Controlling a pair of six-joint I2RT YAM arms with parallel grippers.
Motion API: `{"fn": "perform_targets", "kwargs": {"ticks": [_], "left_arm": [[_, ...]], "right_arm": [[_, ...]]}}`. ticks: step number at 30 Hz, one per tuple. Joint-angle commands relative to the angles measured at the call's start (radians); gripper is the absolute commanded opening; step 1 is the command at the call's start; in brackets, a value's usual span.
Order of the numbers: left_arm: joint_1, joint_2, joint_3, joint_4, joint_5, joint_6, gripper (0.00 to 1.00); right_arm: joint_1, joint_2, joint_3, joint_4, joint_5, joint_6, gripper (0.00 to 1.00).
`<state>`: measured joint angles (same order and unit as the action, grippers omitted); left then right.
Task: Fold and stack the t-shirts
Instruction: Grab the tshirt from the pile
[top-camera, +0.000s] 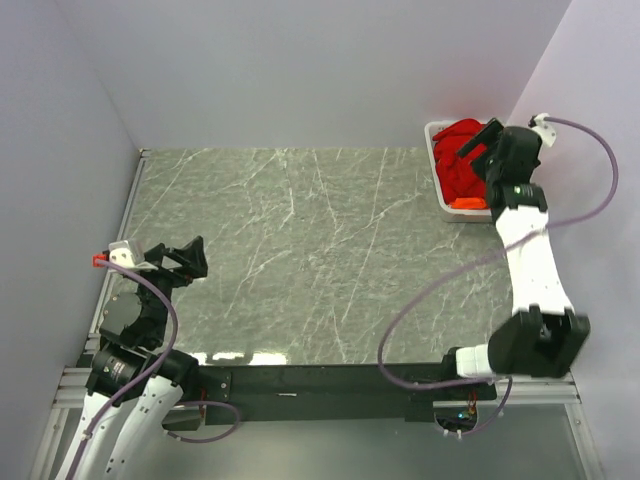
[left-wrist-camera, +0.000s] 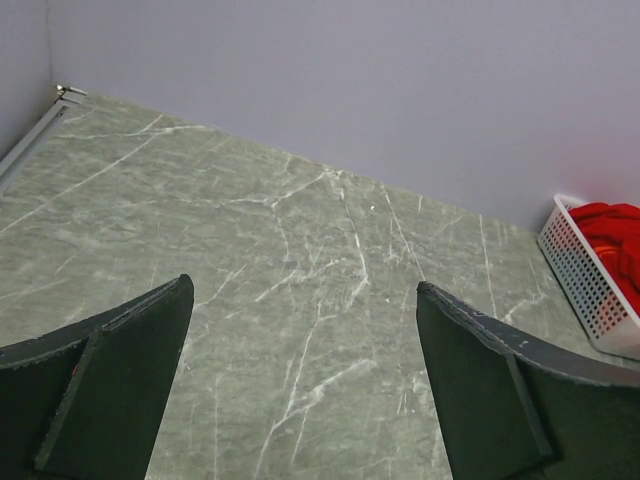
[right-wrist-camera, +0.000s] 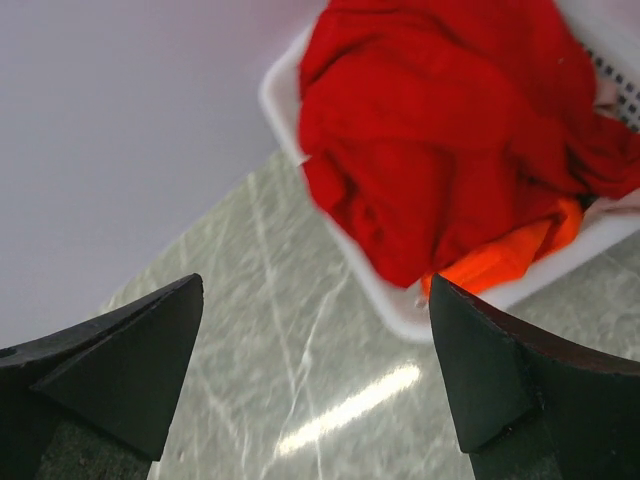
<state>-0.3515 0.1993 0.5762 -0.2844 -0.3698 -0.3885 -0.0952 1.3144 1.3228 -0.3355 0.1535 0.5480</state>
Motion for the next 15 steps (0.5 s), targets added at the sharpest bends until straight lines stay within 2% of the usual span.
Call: {"fn": "perform_targets", "kwargs": {"ticks": [1,6,12,15], "left_arm": [[-0.017,-0.012,0.025,0.001,-0.02,0.008,0.99],[-0.03,-0.006,0.022,0.004,-0.017,0.02,0.99],[-0.032,0.025,0.02,0.008,-0.001,0.031,0.99],[-0.032,0.04,0.02,0.011,0.005,0.034,0.99]], "right_arm": [[-0.061,0.126,0.116,0.016,0.011,0.047,1.0],[-0.129,0.359,0.259,-0.013,-0.011,0.032,1.0],[-0.155,0.486,0.276,0.073,-0.026,0.014,0.88],[-0.153,0.551,0.334,0.043,-0.061,-0.023,0.8]]}}
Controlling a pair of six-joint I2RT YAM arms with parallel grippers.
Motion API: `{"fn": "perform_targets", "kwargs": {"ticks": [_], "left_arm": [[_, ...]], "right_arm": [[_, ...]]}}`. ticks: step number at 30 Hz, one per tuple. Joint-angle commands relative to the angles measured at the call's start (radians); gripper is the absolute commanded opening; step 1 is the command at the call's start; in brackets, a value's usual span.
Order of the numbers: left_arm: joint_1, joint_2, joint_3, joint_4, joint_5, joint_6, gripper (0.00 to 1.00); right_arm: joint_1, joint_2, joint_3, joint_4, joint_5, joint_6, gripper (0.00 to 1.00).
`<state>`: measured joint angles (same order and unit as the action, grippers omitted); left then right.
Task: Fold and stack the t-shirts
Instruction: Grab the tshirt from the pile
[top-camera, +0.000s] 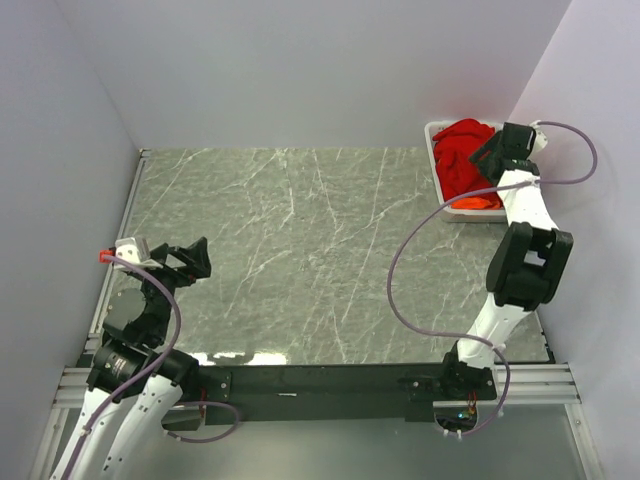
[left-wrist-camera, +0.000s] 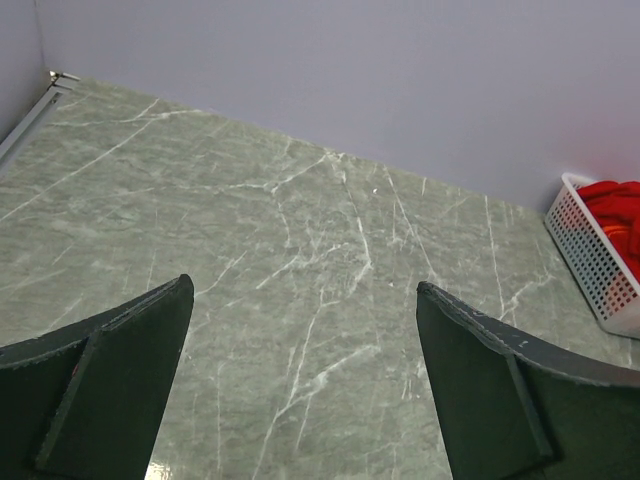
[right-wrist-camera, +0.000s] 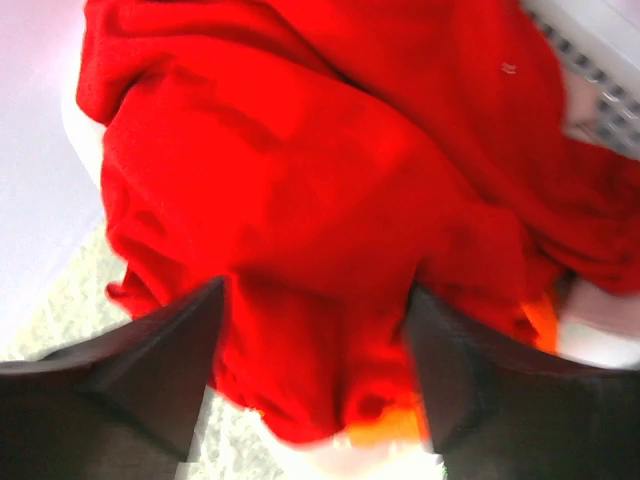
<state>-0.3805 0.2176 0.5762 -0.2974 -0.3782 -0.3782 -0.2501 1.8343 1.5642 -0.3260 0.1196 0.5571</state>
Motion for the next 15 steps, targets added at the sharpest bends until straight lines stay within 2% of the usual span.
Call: {"fn": "perform_targets", "kwargs": {"ticks": [1,3,4,6,7,9,15], "left_arm": [[-0.003,0.025,0.02,0.024,0.016,0.024,1.0],[-0.001,0.034,0.024,0.021,0.015,0.024,0.99],[-0.001,0.037,0.024,0.021,0.015,0.022,0.99],[-0.001,0.037,0.024,0.02,0.018,0.024,0.99],[-0.001,0.037,0.024,0.02,0.016,0.025,0.99],[-0.001,0.035,0.024,0.021,0.024,0.024,0.99],[-0.001,0.022,0.025,0.02,0.021,0.024,1.0]], "right_arm": [[0.002,0.043,0.1,0.022,-0.038,-0.054,0.71],[0.002,0.049,0.096,0.016,-0.04,-0.071,0.6],[0.002,0.042,0.083,0.027,-0.034,-0.094,0.42],[0.005,-0.003,0.054,0.053,-0.025,-0.114,0.25],[0.005,-0.021,0.048,0.051,-0.014,-0.126,0.12],[0.012,-0.085,0.037,0.042,0.023,-0.14,0.0],[0.093,-0.26,0.065,0.019,0.123,-0.25,0.0]]}}
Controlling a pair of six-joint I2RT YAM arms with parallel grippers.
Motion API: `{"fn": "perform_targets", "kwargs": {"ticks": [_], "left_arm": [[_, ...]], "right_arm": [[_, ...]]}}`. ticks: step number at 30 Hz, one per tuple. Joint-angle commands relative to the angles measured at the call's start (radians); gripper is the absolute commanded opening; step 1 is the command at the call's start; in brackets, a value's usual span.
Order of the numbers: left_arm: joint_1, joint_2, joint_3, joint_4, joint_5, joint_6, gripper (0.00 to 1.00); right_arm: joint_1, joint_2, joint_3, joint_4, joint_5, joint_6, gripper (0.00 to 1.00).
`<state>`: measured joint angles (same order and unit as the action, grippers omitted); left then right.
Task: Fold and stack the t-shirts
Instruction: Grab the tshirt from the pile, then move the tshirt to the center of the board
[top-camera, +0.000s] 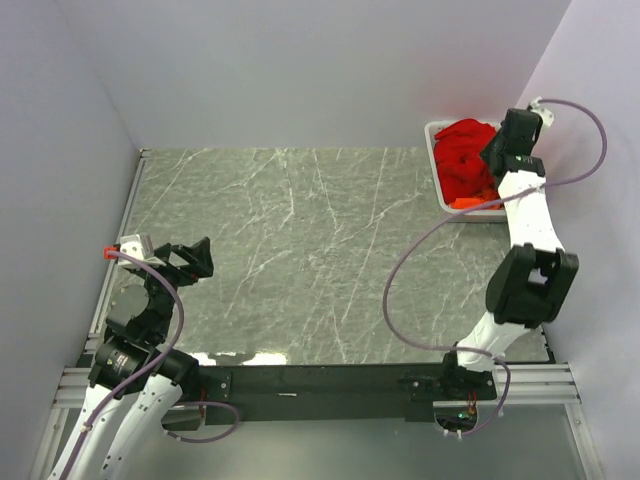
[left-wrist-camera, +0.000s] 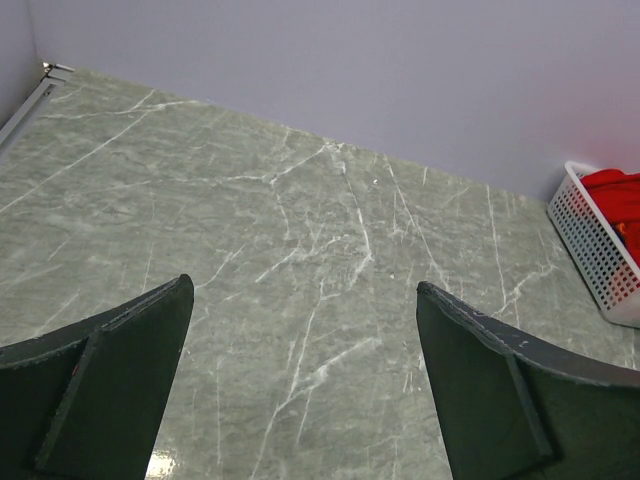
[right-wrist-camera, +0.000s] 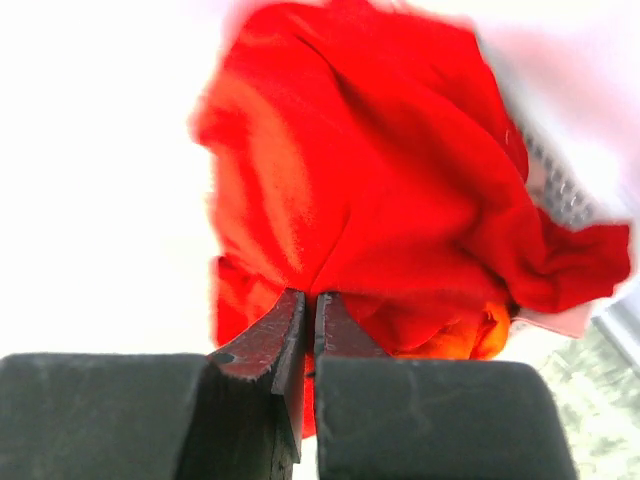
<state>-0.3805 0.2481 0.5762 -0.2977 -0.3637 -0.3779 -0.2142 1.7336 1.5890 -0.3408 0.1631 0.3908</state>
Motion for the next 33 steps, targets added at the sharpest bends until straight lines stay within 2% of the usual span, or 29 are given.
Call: {"fn": "perform_targets", "kwargs": {"ticks": [1,6,10,13,19,24,27,30,33], "left_arm": [[-0.001,-0.009,0.025,0.017,0.005,0.02,0.99],[-0.003,-0.007,0.027,0.014,0.003,0.02,0.99],[-0.003,-0.003,0.03,0.009,-0.001,0.016,0.99],[-0.003,-0.001,0.03,0.008,-0.007,0.013,0.99],[-0.001,0.006,0.03,0.011,0.003,0.013,1.0],[-0.001,0.011,0.028,0.015,0.009,0.011,0.99],[-0.001,0.017,0.027,0.022,0.015,0.011,0.99],[-0.001,0.029,0.028,0.028,0.032,0.011,1.0],[-0.001,0.043,0.033,0.022,0.042,0.004,0.99]], "right_arm": [[0.07,-0.176,0.052,0.028,0.087,-0.117,0.0],[0.209,-0.267,0.141,-0.029,0.148,-0.262,0.0],[0.297,-0.367,0.147,-0.062,0.002,-0.273,0.0],[0.39,-0.397,0.157,-0.104,-0.025,-0.297,0.0],[0.697,-0.424,0.103,-0.159,-0.039,-0.234,0.0],[0.945,-0.313,0.106,-0.135,-0.042,-0.097,0.0],[1.065,-0.169,0.224,-0.171,0.022,-0.041,0.0],[1.121,-0.045,0.35,-0.199,0.044,-0.026,0.0],[1.144,-0.012,0.364,-0.169,0.039,-0.03,0.0]]}}
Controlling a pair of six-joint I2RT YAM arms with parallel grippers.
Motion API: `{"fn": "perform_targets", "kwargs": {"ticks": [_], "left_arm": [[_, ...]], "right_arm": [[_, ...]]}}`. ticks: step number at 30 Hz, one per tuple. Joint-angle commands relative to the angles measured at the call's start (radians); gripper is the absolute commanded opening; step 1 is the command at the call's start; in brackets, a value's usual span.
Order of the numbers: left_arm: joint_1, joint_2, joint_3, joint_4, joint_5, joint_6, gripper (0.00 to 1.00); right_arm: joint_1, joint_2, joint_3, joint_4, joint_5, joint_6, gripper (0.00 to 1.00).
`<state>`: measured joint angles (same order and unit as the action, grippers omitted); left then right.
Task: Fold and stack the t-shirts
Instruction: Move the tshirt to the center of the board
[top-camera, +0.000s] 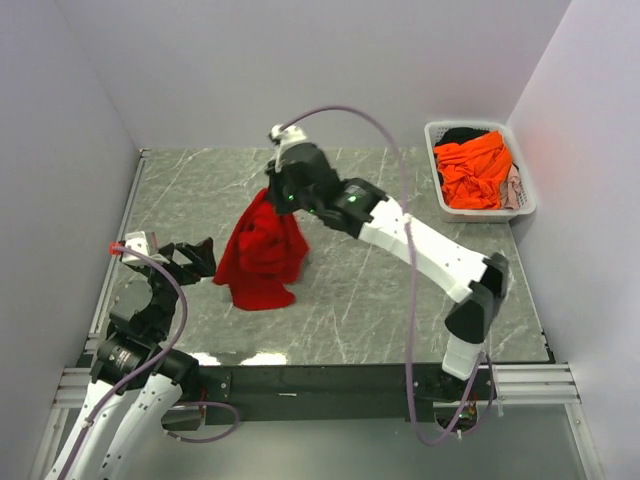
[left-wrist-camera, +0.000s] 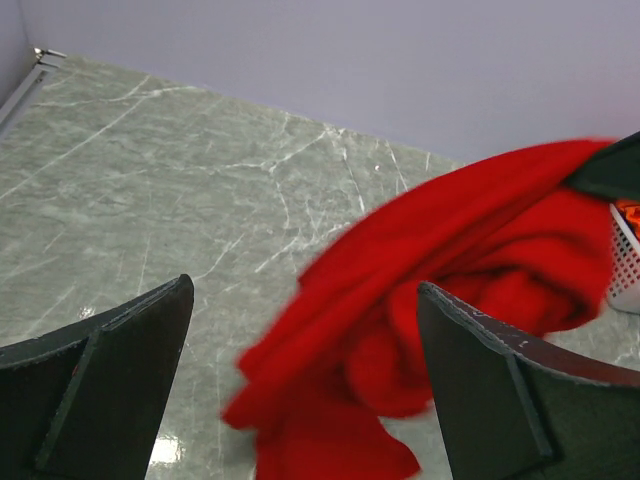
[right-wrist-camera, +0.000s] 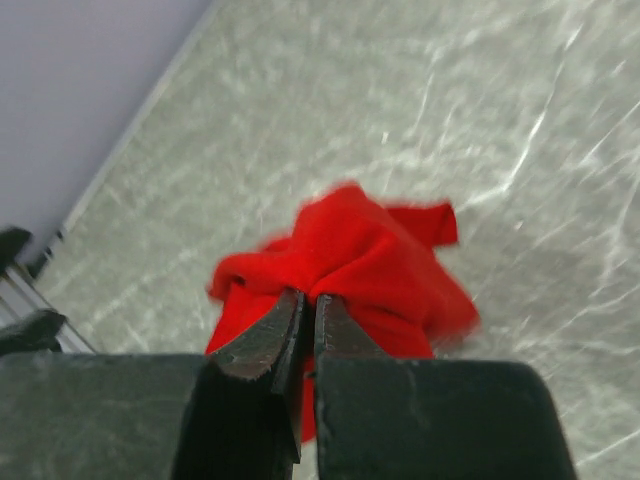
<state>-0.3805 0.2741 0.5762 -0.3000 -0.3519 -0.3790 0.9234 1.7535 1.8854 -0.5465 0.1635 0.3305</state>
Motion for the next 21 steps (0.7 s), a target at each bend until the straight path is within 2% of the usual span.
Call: {"fn": "perform_targets", "kwargs": {"ticks": [1,7,9,13,15,16,17,19,20,21], "left_arm": [[-0.001,0.02,0.034,0.024,0.034,0.003,0.99],[-0.001,0.072,0.04,0.03,0.096,-0.008,0.99],[-0.001,0.109,0.051,0.018,0.113,-0.024,0.99],[-0.001,0.165,0.065,-0.002,0.189,-0.07,1.0],[-0.003,0.198,0.059,-0.004,0.218,-0.087,0.99],[-0.003,0.211,0.057,-0.007,0.231,-0.113,1.0],[-0.001,0.238,0.057,-0.007,0.26,-0.129,0.99],[-0.003,0.287,0.057,-0.007,0.293,-0.171,1.0],[-0.003,0.304,0.057,-0.005,0.333,-0.185,1.0],[-0.004,0.322,0.056,-0.002,0.343,-0.201,0.99]], "right_arm": [[0.003,-0.046,0.054,0.06,0.056,0.031,0.0],[-0.066,-0.164,-0.152,0.074,0.114,0.033,0.0],[-0.118,-0.224,-0.303,0.098,0.123,0.035,0.0],[-0.262,-0.411,-0.591,0.181,-0.008,0.1,0.0],[-0.306,-0.463,-0.655,0.194,-0.007,0.107,0.01],[-0.316,-0.5,-0.676,0.174,0.011,0.105,0.03],[-0.327,-0.511,-0.709,0.155,0.03,0.11,0.17],[-0.35,-0.523,-0.741,0.079,0.063,0.12,0.33],[-0.354,-0.526,-0.752,0.053,0.08,0.137,0.45],[-0.357,-0.532,-0.765,0.028,0.135,0.148,0.5]]}}
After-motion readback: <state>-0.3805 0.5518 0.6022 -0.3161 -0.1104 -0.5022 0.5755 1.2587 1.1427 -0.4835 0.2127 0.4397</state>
